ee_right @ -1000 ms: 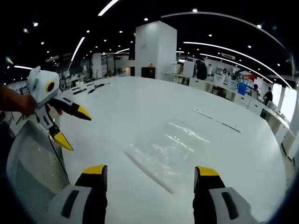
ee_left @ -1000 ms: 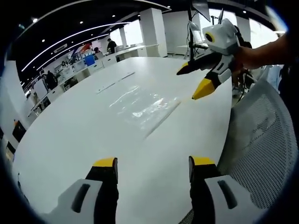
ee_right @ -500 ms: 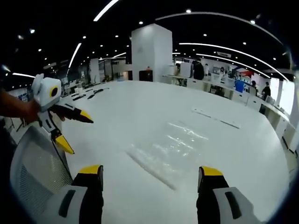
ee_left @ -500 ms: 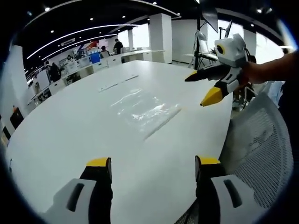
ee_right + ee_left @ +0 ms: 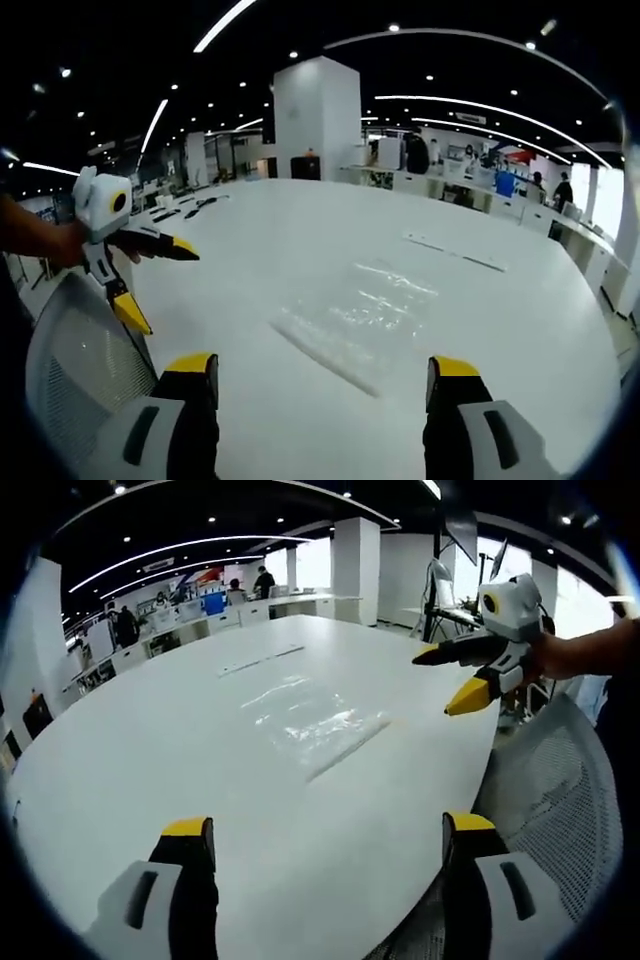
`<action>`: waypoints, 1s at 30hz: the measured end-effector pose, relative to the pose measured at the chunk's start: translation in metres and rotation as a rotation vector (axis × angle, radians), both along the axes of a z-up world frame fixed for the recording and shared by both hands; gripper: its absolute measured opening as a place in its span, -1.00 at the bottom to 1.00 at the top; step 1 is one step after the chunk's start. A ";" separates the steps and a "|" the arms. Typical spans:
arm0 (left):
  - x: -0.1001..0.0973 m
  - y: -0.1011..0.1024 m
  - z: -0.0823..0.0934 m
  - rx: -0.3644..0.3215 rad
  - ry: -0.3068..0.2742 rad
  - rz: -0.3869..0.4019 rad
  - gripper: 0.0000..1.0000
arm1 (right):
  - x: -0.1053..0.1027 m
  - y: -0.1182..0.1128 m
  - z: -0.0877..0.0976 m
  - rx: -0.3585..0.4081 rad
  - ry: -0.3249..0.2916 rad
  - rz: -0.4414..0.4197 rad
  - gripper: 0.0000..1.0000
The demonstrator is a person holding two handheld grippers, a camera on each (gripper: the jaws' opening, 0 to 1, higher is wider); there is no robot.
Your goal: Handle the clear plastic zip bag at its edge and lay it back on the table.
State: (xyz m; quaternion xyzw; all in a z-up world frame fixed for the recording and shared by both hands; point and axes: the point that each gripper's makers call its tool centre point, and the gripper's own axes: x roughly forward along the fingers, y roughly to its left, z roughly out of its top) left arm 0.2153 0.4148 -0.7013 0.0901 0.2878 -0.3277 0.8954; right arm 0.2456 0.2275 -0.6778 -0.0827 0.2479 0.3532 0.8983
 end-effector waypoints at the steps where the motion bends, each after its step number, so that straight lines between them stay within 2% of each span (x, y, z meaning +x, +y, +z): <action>1: -0.001 0.000 0.001 -0.002 -0.006 0.001 0.85 | 0.000 -0.001 0.000 0.002 -0.003 -0.001 0.71; 5: -0.007 -0.001 0.004 0.005 -0.033 0.006 0.87 | -0.004 -0.002 0.004 0.023 -0.029 -0.017 0.72; 10: -0.010 -0.004 0.007 -0.033 -0.038 0.033 0.93 | -0.009 -0.005 0.009 0.055 -0.038 -0.048 0.75; 14: -0.013 -0.008 0.010 -0.026 -0.067 0.023 0.92 | -0.013 -0.009 0.012 0.068 -0.060 -0.072 0.76; 23: -0.014 -0.010 0.021 -0.022 -0.121 0.015 0.88 | -0.022 -0.020 0.013 0.054 -0.114 -0.095 0.76; 30: -0.020 -0.010 0.020 0.006 -0.118 -0.004 0.88 | -0.018 -0.022 0.019 0.046 -0.150 -0.111 0.76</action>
